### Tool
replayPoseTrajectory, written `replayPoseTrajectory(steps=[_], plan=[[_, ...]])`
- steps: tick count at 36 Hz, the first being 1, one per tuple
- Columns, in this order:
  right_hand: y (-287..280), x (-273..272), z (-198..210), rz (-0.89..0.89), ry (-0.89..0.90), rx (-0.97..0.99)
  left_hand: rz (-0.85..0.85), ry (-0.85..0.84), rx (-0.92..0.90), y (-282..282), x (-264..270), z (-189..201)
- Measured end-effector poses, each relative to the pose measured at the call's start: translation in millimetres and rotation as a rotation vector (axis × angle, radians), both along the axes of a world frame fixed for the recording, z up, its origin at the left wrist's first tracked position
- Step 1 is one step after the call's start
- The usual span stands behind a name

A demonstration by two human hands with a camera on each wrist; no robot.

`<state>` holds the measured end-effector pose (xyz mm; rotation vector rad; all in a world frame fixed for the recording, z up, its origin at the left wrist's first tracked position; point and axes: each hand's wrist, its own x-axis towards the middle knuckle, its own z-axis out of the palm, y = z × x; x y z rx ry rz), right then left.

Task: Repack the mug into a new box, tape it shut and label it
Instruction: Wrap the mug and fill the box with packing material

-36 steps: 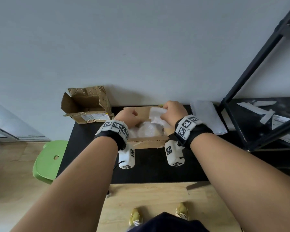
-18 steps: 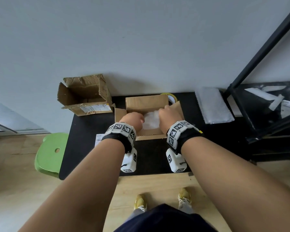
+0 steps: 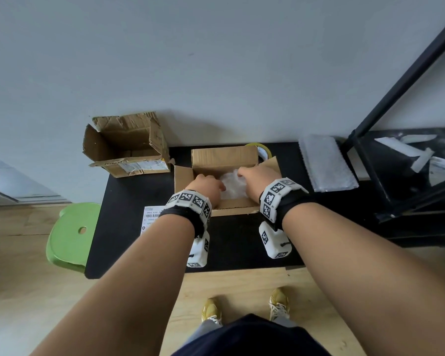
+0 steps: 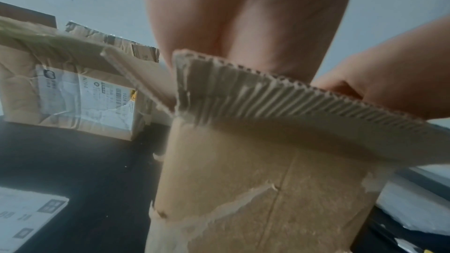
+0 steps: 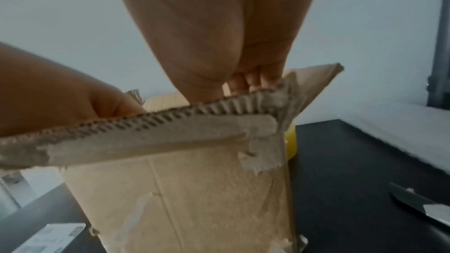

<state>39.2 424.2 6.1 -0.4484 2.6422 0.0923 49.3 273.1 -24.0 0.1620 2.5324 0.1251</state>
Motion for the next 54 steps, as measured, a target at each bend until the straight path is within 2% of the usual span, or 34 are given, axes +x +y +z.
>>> replayPoseTrajectory(steps=[4, 11, 22, 28, 38, 44, 49, 54], plan=[[-3, 3, -3, 0.061, 0.223, 0.212, -0.024, -0.007, -0.044, 0, 1, -3], [-8, -2, -17, -0.065, 0.229, 0.277, -0.037, 0.016, -0.085, 2, 4, -10], [3, -18, -34, 0.011, 0.201, 0.218, -0.066, 0.021, -0.092, 5, 0, -8], [2, -16, -47, 0.037, 0.246, 0.23, -0.078, 0.048, -0.079, 7, 3, -8], [7, -7, -41, -0.028, 0.291, 0.116, -0.005, 0.005, -0.076, 12, 7, 6], [10, -4, -26, -0.016, 0.336, -0.036, 0.01, 0.068, -0.063, 14, 8, 8], [13, -7, -20, 0.129, 0.292, 0.088, -0.008, 0.106, -0.032, 17, 8, 7], [13, -7, -22, 0.136, 0.284, 0.167, -0.007, 0.031, -0.04, 17, 4, 4]])
